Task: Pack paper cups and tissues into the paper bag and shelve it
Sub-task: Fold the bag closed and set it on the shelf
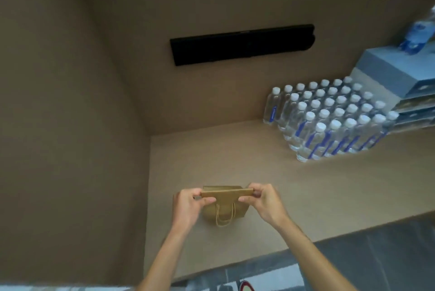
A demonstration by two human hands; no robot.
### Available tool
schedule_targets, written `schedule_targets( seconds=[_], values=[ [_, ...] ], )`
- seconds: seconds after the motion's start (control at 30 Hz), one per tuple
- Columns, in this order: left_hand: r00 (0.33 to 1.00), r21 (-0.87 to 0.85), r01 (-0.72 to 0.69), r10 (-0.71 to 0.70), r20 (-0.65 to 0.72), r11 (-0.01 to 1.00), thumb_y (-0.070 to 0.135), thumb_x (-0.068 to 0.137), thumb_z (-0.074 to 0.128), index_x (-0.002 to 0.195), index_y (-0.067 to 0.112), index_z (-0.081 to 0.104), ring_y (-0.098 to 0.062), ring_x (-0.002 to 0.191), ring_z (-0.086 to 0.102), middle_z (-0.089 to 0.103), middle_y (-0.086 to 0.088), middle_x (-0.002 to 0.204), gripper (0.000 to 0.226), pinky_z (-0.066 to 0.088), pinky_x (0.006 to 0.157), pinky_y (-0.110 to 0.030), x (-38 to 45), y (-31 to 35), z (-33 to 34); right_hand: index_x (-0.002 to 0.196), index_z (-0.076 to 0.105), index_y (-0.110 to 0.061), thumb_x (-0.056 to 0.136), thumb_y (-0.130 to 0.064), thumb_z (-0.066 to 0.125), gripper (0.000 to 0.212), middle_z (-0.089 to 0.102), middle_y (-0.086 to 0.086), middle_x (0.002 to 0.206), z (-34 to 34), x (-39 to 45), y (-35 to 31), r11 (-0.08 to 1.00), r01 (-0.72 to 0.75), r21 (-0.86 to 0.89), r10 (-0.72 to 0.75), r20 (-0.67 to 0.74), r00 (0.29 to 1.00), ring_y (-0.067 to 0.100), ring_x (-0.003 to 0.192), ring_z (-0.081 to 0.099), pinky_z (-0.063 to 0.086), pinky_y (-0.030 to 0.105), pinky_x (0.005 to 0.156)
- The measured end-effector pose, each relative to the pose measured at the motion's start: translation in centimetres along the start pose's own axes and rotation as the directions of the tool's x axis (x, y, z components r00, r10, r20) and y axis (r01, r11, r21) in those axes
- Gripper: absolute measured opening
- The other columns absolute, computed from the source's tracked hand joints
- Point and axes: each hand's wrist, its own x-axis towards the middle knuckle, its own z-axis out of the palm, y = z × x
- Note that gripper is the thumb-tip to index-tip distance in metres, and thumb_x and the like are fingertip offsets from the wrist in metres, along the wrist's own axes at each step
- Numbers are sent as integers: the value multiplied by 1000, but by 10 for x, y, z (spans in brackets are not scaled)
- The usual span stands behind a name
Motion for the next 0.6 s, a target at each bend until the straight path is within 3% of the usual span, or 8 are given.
schedule_targets(
  seconds=[0.07,0.13,0.23,0.3,0.4,0.47,0.53,0.6],
  values=[
    [998,33,26,-24,-61,999,13,65,88,48,39,71,11,47,47,59,23,44,36,36,54,-16,6,-9,4,69,65,-8,77,1,78,18,61,3,65,5,18,10,1000,11,-19,-9,78,997,3,57,53,39,16,56],
    [990,70,66,-57,-126,995,14,64,89,51,34,71,10,47,45,61,19,46,30,36,54,-16,11,-17,9,69,66,-2,76,0,78,14,54,2,63,9,35,19,997,45,-55,-39,111,993,4,58,48,36,20,55],
    [976,95,132,-112,-188,987,16,63,90,61,23,77,10,50,47,73,3,59,15,42,61,-24,19,-30,13,67,67,-6,73,-10,83,17,47,-4,58,15,58,34,980,121,-160,-103,118,988,2,53,40,34,18,53],
    [974,128,153,-128,-185,980,17,64,89,60,26,74,-1,55,52,75,-3,63,18,49,64,-34,26,-41,15,69,68,-8,72,-14,84,17,49,-5,58,18,69,42,972,134,-192,-108,140,984,3,54,42,36,19,54],
    [973,160,173,-144,-180,972,18,65,89,51,28,64,-8,60,49,67,-8,57,30,50,67,-46,38,-53,14,71,69,-10,72,-14,84,15,52,-5,58,23,81,49,969,122,-213,-88,159,983,4,55,44,38,21,55],
    [974,173,166,-134,-182,971,20,65,89,49,28,60,-10,58,46,59,-2,53,34,49,66,-46,47,-60,13,70,68,-12,73,-13,83,15,54,-5,58,26,89,48,970,112,-216,-73,179,981,5,55,46,38,20,56],
    [979,178,139,-109,-171,974,25,66,89,60,22,67,-11,64,50,62,2,63,24,51,71,-45,55,-63,9,66,64,-17,75,-13,82,21,55,-5,58,28,98,46,971,91,-223,-46,201,978,7,56,47,39,24,56],
    [985,199,109,-80,-152,974,34,67,86,73,10,71,-11,70,55,71,-4,73,30,52,76,-43,61,-65,4,59,55,-24,75,-13,81,32,53,-10,55,29,105,44,970,69,-232,-22,199,980,6,54,45,38,23,55]
  ],
)
